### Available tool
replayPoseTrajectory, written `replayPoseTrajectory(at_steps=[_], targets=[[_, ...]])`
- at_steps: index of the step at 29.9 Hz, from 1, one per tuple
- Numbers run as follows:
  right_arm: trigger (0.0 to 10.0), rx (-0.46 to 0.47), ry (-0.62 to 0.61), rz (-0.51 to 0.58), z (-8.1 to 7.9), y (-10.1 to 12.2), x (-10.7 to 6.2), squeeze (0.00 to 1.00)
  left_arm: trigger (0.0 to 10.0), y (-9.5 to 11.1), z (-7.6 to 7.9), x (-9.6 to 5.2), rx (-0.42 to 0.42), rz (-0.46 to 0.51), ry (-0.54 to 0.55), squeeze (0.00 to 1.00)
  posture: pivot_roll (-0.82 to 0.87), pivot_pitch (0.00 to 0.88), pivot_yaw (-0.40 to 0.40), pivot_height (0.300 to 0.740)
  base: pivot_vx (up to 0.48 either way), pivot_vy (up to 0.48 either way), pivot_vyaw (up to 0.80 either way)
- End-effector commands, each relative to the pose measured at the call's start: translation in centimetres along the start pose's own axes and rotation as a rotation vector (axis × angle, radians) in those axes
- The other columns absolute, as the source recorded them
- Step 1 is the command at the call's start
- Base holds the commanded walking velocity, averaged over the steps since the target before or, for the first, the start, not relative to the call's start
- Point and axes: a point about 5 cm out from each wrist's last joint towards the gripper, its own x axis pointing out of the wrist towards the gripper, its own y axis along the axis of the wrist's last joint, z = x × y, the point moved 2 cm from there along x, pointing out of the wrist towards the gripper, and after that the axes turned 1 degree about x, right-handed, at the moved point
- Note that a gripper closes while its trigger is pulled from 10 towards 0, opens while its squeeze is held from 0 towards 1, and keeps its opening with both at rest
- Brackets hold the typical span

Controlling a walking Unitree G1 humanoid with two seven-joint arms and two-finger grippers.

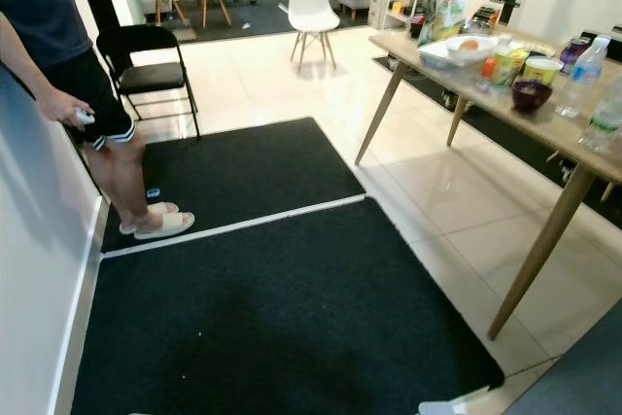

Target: Restocking fridge

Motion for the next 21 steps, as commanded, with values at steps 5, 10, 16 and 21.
replayPoseTrajectory(at_steps=[5, 10, 16, 21], targets=[[10.0, 0.007, -0.006, -0.008, 0.1, -0.1, 0.0, 0.0, 10.0, 0.4, 0.5, 0.1, 0.003, 0.01, -0.023, 0.0, -0.07, 0.0, 0.007, 0.74, 0.0, 0.0, 0.0], [10.0, 0.005, -0.008, -0.007, 0.0, 0.0, 0.0, 0.0, 10.0, 0.6, 0.7, 0.1, -0.004, 0.015, -0.027, 0.0, -0.07, 0.0, 0.007, 0.74, 0.144, 0.0, 0.0], [10.0, 0.008, -0.005, -0.005, -0.1, 0.0, 0.0, 0.0, 10.0, 0.8, 1.1, 0.2, 0.004, 0.015, -0.031, 0.0, -0.06, 0.0, 0.004, 0.74, 0.251, 0.0, 0.0], [10.0, 0.013, -0.006, -0.007, -0.1, -0.1, 0.0, 0.0, 10.0, 0.9, 1.1, 0.2, 0.007, 0.015, -0.031, 0.0, -0.06, 0.0, 0.005, 0.74, 0.251, 0.0, 0.0]])
